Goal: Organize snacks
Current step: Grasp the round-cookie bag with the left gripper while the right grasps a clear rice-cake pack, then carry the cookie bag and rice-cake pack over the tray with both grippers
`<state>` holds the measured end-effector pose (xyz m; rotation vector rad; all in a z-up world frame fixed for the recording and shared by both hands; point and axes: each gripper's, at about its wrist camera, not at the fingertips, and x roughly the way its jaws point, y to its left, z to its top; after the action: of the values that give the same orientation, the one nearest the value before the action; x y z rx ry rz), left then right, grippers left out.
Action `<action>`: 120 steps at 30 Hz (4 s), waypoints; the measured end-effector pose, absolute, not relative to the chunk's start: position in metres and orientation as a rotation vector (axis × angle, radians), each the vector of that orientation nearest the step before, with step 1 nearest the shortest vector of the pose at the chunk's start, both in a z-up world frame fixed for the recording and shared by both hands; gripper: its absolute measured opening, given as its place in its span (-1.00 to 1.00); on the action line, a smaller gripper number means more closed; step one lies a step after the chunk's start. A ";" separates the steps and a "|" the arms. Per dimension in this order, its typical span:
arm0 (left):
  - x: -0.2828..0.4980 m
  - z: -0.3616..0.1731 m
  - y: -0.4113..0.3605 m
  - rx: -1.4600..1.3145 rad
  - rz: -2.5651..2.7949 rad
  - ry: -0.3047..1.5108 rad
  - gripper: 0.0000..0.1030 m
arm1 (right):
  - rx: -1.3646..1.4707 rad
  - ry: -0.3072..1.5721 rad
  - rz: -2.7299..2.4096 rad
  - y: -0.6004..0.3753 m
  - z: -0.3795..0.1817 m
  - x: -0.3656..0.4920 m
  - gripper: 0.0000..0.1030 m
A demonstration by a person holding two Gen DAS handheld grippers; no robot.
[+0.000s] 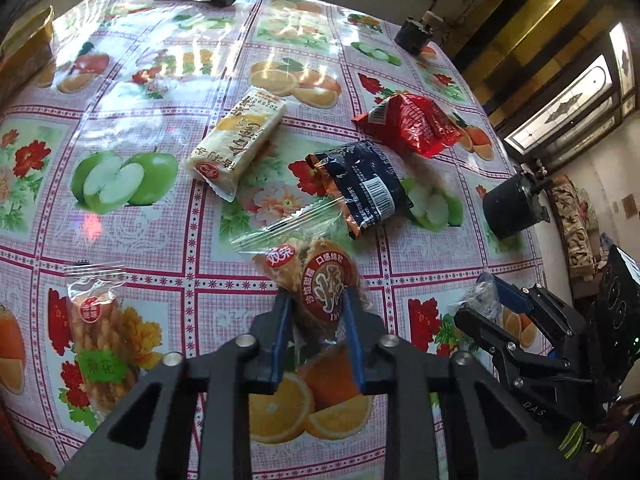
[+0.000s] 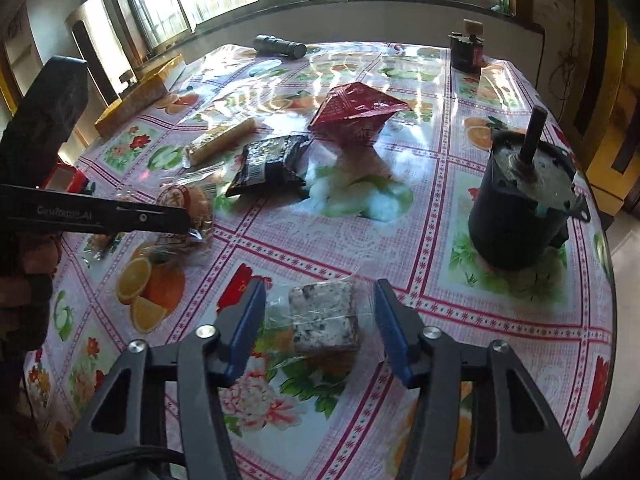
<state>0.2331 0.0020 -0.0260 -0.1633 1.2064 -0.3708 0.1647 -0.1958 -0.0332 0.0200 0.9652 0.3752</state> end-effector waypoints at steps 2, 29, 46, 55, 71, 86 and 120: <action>0.227 -0.020 0.005 -0.148 -0.382 1.186 -0.87 | 0.049 0.962 0.394 -0.195 -0.032 0.159 -0.17; 0.211 -0.030 -0.016 0.054 -0.244 1.148 -0.25 | -0.049 0.961 0.343 -0.154 -0.036 0.133 -0.14; 0.125 -0.004 0.057 -0.047 -0.207 1.092 -0.26 | 0.043 0.921 0.454 -0.136 -0.022 0.087 -0.45; 0.096 0.001 0.082 -0.073 -0.207 1.101 -0.26 | -0.521 0.728 0.805 -0.093 0.001 0.053 0.36; 0.086 0.001 0.098 -0.136 -0.166 1.115 -0.26 | -0.521 1.025 0.882 -0.092 -0.037 0.084 -0.33; 0.033 0.038 0.152 -0.125 -0.107 0.984 -0.26 | 0.014 0.863 0.790 -0.054 -0.006 0.049 -0.34; 0.026 0.048 0.306 -0.237 0.215 0.901 -0.26 | 0.044 0.845 0.997 0.159 0.014 0.118 -0.33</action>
<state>0.0259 0.3063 0.0480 -0.2372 0.9009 0.2152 0.1178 0.1590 0.0141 0.0441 0.8454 0.9967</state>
